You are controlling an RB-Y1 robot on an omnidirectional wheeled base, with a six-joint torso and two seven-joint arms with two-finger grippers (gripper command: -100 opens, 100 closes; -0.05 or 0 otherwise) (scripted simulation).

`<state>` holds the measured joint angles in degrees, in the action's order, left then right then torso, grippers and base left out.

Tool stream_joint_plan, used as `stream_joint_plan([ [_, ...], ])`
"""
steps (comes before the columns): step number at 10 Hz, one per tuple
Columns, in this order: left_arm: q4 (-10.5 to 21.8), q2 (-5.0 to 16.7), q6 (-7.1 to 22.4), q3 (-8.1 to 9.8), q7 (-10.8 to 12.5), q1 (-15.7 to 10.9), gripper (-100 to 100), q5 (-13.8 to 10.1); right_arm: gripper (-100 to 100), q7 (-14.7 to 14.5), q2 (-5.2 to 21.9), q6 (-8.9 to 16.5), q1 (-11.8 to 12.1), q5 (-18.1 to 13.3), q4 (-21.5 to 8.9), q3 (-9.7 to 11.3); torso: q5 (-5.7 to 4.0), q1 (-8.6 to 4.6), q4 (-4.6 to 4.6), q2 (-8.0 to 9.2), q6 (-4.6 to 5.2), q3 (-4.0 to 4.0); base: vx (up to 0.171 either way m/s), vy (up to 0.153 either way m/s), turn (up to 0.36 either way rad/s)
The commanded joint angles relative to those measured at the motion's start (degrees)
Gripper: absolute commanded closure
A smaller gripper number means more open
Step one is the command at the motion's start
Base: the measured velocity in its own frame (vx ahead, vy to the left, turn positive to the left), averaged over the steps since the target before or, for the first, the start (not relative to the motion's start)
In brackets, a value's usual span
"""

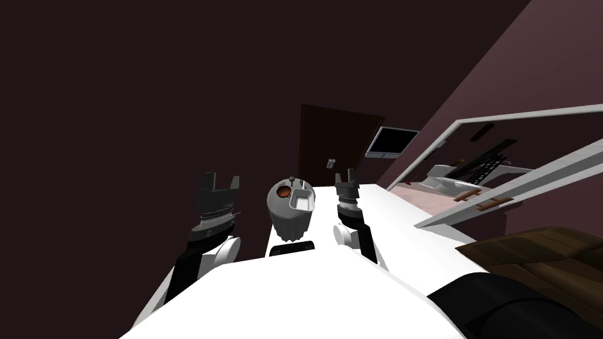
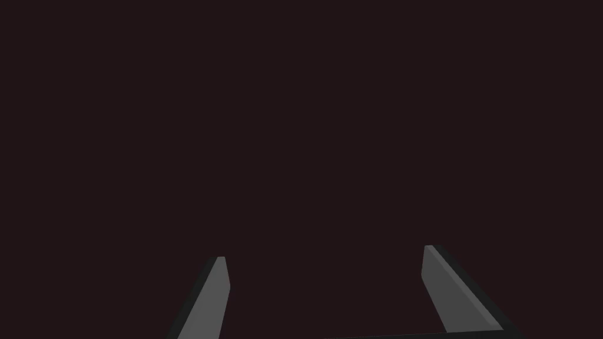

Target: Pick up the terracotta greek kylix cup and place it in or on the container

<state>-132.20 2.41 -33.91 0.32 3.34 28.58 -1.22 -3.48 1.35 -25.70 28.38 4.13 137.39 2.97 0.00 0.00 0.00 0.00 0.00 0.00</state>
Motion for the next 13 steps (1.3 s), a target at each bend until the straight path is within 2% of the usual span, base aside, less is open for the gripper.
stream_joint_plan([
  [1,1.6,0.8,1.7,0.76,0.1,-0.9,-100,-0.1,0,0.0,0.0,0.0,0.0,0.0,0.0,0.0,0.00,0.00,0.00,0.00,0.00,0.00,-0.003,-0.017,-0.034],
  [5,5.8,2.1,5.9,2.56,0.4,-3.3,-100,-0.2,0,0.0,0.0,0.0,0.0,0.0,0.0,0.0,-0.03,-0.13,0.00,0.02,0.01,0.01,-0.008,-0.036,-0.031],
  [10,13.7,3.7,14.0,5.87,0.7,-8.6,-100,-0.3,0,0.0,0.0,0.0,0.0,0.0,0.0,0.0,-0.04,-0.20,-0.01,-0.02,0.01,-0.01,-0.003,-0.048,-0.054],
  [11,14.3,3.7,14.2,5.87,0.7,-8.6,-100,-0.3,0,0.0,0.0,0.0,0.0,0.0,0.0,0.0,-0.04,-0.20,-0.01,-0.02,0.00,-0.01,-0.005,-0.044,-0.011],
  [12,16.2,4.0,16.2,6.64,0.7,-9.9,-100,-0.3,0,0.0,0.0,0.0,0.0,0.0,0.0,0.0,-0.04,-0.16,0.00,0.00,0.00,0.00,-0.017,-0.048,-0.050],
  [13,16.4,4.0,16.2,6.64,0.7,-9.9,-100,-0.3,0,0.0,0.0,0.0,0.0,0.0,0.0,0.0,-0.04,-0.18,0.00,0.03,0.01,0.02,-0.011,-0.035,-0.030],
])
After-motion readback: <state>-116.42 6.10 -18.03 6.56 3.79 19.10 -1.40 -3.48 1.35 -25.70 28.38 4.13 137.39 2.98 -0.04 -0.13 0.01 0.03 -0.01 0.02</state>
